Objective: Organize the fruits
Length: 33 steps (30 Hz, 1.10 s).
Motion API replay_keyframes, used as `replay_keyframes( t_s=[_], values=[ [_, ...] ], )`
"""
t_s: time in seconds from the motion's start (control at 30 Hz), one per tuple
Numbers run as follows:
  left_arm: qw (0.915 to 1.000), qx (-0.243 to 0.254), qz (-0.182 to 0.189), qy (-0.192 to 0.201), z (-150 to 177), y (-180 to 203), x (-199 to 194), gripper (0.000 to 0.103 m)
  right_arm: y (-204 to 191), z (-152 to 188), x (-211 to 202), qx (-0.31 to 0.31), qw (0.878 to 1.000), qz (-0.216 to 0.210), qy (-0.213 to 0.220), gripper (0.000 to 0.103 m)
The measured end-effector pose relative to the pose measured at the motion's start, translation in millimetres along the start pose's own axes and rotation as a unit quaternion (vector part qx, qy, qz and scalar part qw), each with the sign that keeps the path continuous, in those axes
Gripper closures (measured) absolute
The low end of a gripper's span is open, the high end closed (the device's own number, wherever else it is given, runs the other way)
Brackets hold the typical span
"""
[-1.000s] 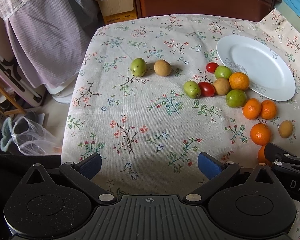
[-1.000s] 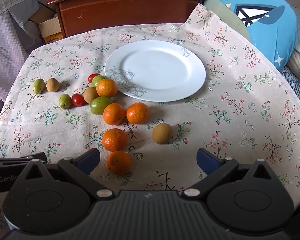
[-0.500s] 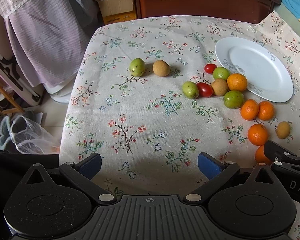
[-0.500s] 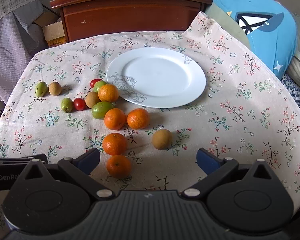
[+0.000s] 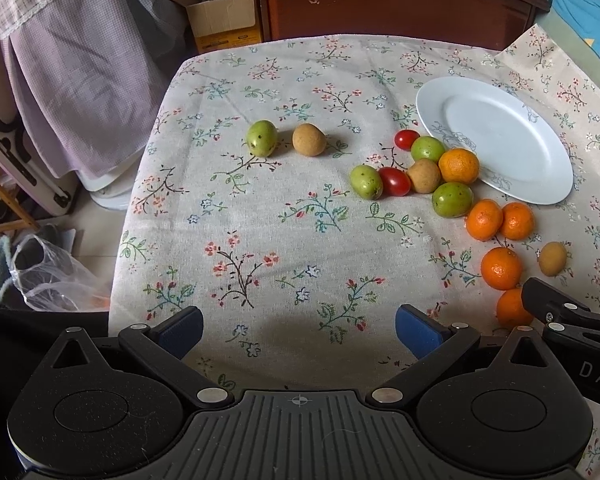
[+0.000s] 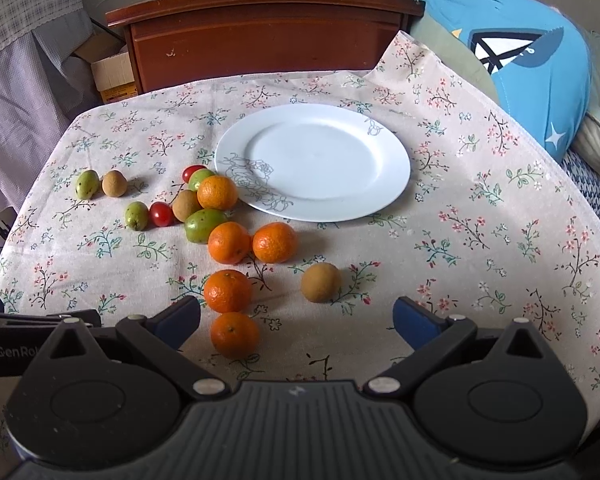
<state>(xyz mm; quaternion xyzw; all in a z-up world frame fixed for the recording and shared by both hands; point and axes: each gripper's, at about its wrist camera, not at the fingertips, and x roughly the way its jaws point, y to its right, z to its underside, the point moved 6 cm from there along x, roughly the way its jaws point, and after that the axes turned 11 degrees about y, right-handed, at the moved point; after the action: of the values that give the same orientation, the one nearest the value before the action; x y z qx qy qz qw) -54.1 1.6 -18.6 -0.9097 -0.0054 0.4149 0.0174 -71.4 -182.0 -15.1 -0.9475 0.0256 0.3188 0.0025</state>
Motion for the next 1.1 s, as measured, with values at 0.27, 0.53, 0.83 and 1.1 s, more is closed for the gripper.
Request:
replay_keyframes(
  t_s=[0.27, 0.53, 0.83, 1.1],
  values=[
    [0.9998, 0.006, 0.020, 0.004, 0, 6, -2, 0.000, 6, 0, -6, -0.001, 1.000, -0.002, 0.007, 0.002],
    [0.9984, 0.012, 0.051, 0.021, -2, 15, -8, 0.000, 26, -1, -16, 0.015, 1.000, -0.019, 0.013, 0.002],
    [0.9957, 0.026, 0.079, 0.040, -1, 27, -11, 0.000, 68, 3, -16, 0.075, 0.997, 0.002, 0.008, 0.011],
    [0.9887, 0.058, 0.124, 0.061, 5, 49, -14, 0.001, 73, 8, -9, 0.112, 0.993, -0.025, 0.002, 0.022]
  ],
)
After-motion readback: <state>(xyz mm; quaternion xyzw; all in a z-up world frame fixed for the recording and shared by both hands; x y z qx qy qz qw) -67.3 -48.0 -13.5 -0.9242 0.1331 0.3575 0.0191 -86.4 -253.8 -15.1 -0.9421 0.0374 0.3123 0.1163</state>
